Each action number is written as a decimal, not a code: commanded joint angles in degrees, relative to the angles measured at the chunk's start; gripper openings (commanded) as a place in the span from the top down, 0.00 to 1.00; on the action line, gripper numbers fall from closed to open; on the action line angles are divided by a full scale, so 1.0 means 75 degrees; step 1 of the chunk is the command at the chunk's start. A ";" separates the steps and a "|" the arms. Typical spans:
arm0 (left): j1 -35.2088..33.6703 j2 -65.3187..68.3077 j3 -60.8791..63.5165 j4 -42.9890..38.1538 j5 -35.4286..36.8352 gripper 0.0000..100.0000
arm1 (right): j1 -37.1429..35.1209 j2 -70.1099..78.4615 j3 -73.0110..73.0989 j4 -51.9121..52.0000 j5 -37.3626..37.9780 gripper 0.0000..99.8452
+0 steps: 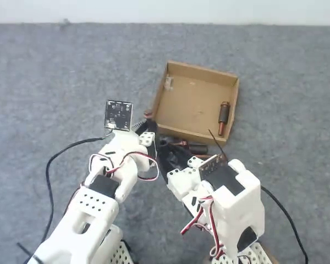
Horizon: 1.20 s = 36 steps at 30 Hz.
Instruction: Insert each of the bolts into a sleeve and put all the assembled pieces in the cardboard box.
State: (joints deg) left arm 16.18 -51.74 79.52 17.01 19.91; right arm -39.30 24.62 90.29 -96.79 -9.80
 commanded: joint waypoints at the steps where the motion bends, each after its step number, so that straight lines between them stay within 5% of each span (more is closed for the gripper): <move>1: 0.0023 -0.0105 -0.0393 -0.0047 0.0047 0.99 | 0.0123 -0.0029 -0.0035 -0.0182 0.0211 0.99; 8: -0.0023 -0.0105 -0.0791 -0.0047 0.0832 0.99 | 0.0123 -0.0029 -0.0035 -0.0182 0.0211 0.99; 36: 0.0410 -0.0117 -0.0756 -0.0363 0.0914 0.99 | 0.0123 -0.0088 -0.0188 0.0029 0.0176 0.99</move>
State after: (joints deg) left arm 18.99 -51.74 77.14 16.13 26.42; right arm -39.30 24.62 90.02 -96.62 -9.27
